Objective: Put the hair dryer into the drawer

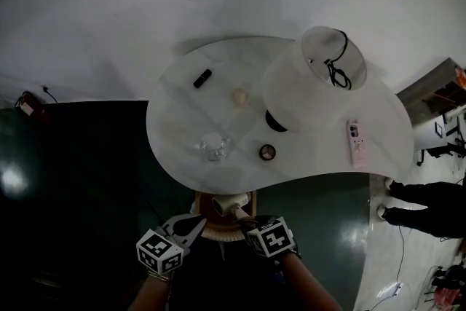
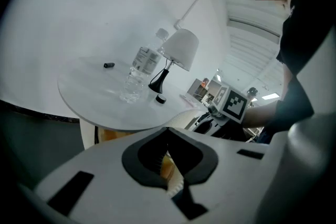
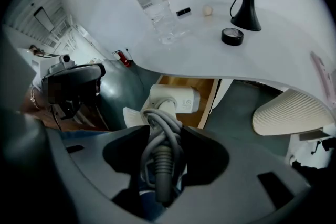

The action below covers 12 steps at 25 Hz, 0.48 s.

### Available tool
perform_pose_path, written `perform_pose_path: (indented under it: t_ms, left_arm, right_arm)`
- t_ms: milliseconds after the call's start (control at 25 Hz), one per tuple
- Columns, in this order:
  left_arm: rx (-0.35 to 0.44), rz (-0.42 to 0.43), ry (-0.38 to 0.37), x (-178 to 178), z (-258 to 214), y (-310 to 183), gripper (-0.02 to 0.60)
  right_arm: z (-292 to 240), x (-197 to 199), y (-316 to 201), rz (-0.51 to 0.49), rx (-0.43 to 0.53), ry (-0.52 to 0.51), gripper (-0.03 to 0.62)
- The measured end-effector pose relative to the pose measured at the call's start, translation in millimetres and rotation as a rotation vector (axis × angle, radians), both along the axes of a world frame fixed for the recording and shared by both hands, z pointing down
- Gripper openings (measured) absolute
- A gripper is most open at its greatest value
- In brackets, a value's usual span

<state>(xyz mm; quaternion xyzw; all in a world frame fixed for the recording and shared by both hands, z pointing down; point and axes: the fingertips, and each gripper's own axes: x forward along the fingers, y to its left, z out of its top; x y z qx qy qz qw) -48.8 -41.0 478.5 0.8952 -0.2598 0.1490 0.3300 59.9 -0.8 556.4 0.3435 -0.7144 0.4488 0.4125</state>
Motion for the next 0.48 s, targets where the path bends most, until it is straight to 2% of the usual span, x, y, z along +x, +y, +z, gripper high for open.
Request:
perform_pose_path:
  t_ms: [160,360,480]
  left_arm:
    - [-0.017,0.095,0.017,-2,6,-8,0.008]
    - [-0.029,0.193,0.02,-9,21,-16,0.008]
    - [-0.044,0.242,0.025,-12,31,-19,0.008]
  right_arm:
    - [5,-8,-3,0.083,-0.018,0.032,0.212]
    - [14,-17,-10,0.114,0.001,0.046,0.212]
    - [17,-20,-12,0.135,-0.002,0.089,0.212]
